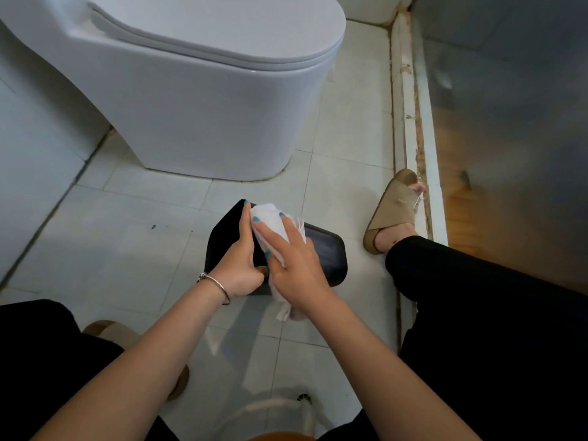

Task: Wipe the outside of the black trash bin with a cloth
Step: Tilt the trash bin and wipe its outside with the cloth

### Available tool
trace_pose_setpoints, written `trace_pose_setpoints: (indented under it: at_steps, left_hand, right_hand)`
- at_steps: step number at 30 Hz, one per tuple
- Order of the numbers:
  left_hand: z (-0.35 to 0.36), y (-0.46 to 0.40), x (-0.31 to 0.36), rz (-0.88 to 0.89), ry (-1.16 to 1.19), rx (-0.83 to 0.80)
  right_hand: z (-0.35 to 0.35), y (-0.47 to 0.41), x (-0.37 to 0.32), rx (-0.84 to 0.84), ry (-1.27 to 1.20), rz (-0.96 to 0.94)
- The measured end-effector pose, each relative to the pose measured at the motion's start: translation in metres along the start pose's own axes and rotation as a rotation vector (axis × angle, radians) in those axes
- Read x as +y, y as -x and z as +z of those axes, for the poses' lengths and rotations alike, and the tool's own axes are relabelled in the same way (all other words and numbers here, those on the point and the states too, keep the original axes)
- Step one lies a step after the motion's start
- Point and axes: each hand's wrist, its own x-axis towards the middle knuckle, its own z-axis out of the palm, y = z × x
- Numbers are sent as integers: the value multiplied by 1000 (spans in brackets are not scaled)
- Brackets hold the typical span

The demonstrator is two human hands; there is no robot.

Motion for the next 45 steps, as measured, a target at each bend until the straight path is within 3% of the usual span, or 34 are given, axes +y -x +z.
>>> trace_pose_setpoints:
  at_steps: [17,27,37,45]
  left_hand:
    - [-8,7,-10,-78,102,61]
    - [-3,7,-7,-75,66,52]
    - [1,6,-6,-54,60,41]
    - [10,3,-1,-16,-55,-3]
  right_hand:
    - [0,-2,43,17,68,70]
    - [-27,4,122,19,76,372]
    - [-36,-14,116,26,-5,505]
    - [-37,-36,54,-13,10,289]
